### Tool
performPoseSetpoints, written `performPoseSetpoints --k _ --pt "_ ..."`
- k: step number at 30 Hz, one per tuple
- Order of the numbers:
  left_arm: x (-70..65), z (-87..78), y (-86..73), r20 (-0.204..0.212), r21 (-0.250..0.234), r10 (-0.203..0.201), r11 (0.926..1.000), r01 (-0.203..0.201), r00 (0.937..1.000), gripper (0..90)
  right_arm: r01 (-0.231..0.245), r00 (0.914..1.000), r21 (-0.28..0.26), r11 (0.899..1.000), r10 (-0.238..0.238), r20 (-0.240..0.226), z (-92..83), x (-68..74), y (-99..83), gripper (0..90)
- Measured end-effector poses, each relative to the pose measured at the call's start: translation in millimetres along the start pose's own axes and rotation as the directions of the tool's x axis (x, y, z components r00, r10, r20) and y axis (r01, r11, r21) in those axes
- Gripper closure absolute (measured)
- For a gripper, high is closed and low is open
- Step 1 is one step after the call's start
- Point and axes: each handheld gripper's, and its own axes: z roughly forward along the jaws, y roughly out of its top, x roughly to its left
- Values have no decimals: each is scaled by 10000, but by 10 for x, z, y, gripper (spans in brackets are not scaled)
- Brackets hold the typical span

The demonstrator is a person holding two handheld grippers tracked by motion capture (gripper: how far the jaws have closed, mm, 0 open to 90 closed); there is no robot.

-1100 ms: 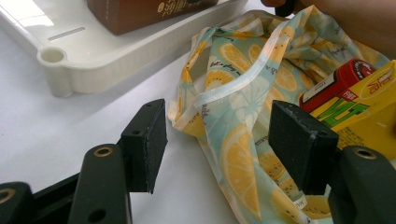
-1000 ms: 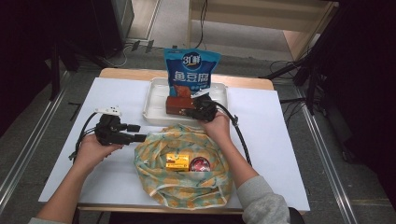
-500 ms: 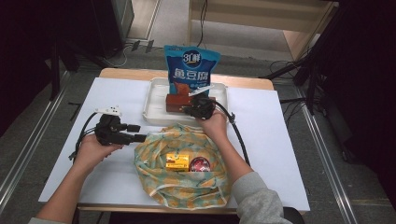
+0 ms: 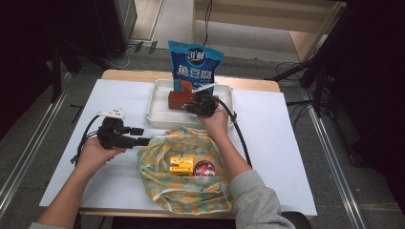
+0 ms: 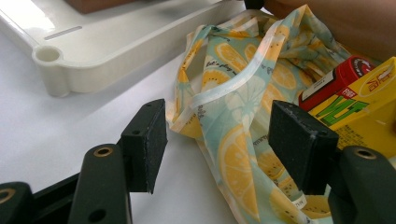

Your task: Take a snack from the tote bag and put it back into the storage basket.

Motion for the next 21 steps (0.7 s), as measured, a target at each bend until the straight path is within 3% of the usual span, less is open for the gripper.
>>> performPoseSetpoints --k 12,16,21 --pt "-58 1 20 -10 23 167 9999 -167 9999 383 254 9980 -269 9993 -269 -580 -193 91 3 866" --pt "-79 -9 29 14 -34 195 9998 -195 9998 387 183 9949 -275 9995 -210 -991 -257 139 9 797" --pt "-126 -21 50 96 70 288 9996 -289 9995 391 194 9938 -484 9986 -246 -1088 -361 179 -4 713"
